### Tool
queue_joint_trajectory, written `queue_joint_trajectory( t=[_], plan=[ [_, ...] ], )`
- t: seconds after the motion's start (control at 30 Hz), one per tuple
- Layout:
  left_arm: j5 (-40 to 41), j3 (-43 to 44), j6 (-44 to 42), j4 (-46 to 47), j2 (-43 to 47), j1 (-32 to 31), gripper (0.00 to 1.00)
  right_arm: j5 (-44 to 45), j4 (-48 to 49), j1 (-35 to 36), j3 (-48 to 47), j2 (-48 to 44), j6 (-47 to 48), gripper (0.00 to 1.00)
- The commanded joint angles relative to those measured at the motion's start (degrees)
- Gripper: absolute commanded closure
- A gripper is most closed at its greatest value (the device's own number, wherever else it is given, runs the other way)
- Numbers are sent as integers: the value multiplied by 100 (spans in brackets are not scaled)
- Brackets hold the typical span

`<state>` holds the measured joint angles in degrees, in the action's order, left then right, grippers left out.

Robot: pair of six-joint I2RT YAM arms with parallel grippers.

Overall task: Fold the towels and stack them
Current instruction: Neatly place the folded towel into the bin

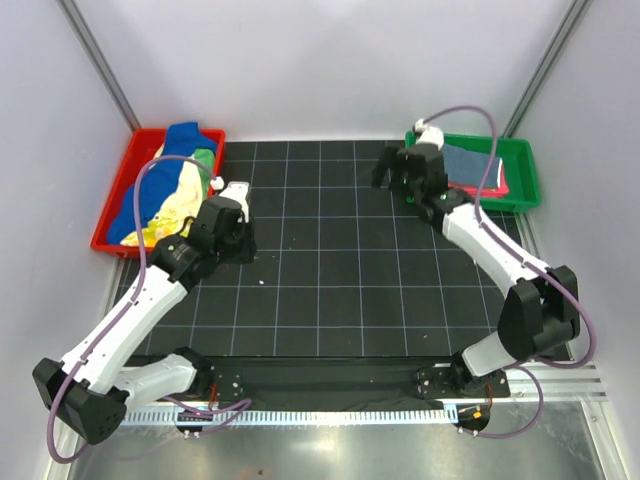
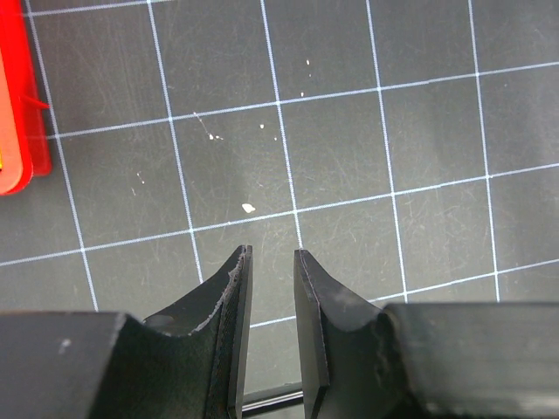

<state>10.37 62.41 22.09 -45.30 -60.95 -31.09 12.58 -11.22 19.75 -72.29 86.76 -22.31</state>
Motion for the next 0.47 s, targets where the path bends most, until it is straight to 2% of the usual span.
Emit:
queue_joint_trajectory(
  t=[0.0,0.1,0.43],
  plan=[
    [-70,-1,6,56,171,15,70,-528,1383,20,1110,-194,-651,0],
    [-18,-36,15,56,215,24,71,-502,1649,240,1525,-134,-748,0],
    [9,-36,6,65,171,15,70,-678,2045,240,1560,95,-916,0]
  ],
)
